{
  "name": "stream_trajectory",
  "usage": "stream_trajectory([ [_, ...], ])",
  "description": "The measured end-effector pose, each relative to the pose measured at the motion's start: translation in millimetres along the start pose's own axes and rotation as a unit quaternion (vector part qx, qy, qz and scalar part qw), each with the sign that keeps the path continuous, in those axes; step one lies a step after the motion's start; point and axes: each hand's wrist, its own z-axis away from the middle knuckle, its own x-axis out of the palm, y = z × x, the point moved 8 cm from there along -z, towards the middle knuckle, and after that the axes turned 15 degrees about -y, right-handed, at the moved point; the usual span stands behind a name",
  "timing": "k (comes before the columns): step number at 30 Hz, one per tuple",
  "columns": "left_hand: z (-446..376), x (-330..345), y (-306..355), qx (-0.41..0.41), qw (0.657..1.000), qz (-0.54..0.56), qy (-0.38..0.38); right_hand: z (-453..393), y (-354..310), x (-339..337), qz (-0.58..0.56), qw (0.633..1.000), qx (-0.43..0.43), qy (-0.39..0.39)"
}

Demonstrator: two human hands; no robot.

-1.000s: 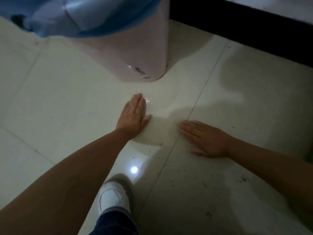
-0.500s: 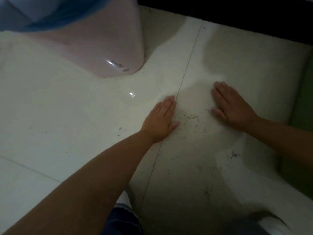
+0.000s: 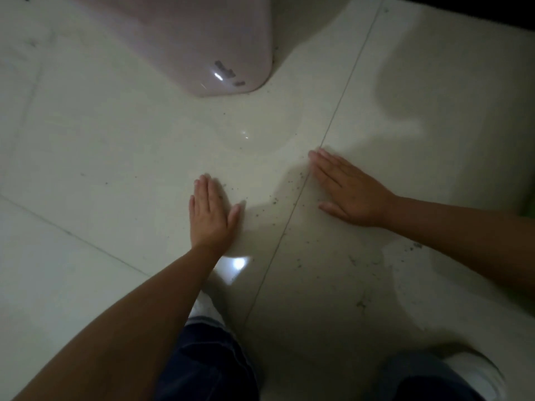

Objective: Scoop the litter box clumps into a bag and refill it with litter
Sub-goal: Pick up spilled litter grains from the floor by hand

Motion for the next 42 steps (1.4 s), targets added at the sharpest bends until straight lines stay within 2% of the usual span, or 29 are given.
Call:
stream_trajectory([
  [3,-6.7,5.6,15.8,0.010,1.000,-0.016,-0.004,5.1,15.7,-11.8,0.004,0.999,0.025,0.028],
  [8,-23.4,15.0,104.2,0.106,0.991,-0.077,-0.013,34.1,44.3,-12.8,-0.010,0.995,0.094,0.014],
  [14,-14.7,24.7,200.0,0.284,0.958,-0.031,0.024,80.7,78.9,-1.6,-0.019,0.974,0.224,-0.019],
  [17,-12.5,22.2,212.3,0.320,0.945,-0.056,0.037,94.8,83.1,-0.3,0.006,0.966,0.255,-0.043],
  [20,-7.3,19.0,194.1,0.374,0.913,-0.146,0.073,93.4,67.5,12.3,0.033,0.973,0.210,-0.094],
  [24,-6.6,29.4,143.0,0.380,0.891,-0.248,0.016,82.9,46.6,32.8,0.041,0.982,0.147,-0.110],
  [28,-11.9,34.5,121.9,0.332,0.900,-0.272,-0.070,63.2,39.7,32.1,0.038,0.983,0.135,-0.119],
  [33,-12.7,15.4,111.7,0.319,0.915,-0.245,-0.030,8.1,19.6,16.4,0.050,0.993,0.099,-0.041],
  [38,3.3,38.1,89.9,0.304,0.922,-0.235,-0.047,-29.3,21.3,-3.9,0.020,0.994,0.101,-0.045],
  [42,8.6,51.1,99.1,0.307,0.920,-0.235,-0.073,-8.2,41.8,-9.6,-0.032,0.989,0.139,-0.048],
])
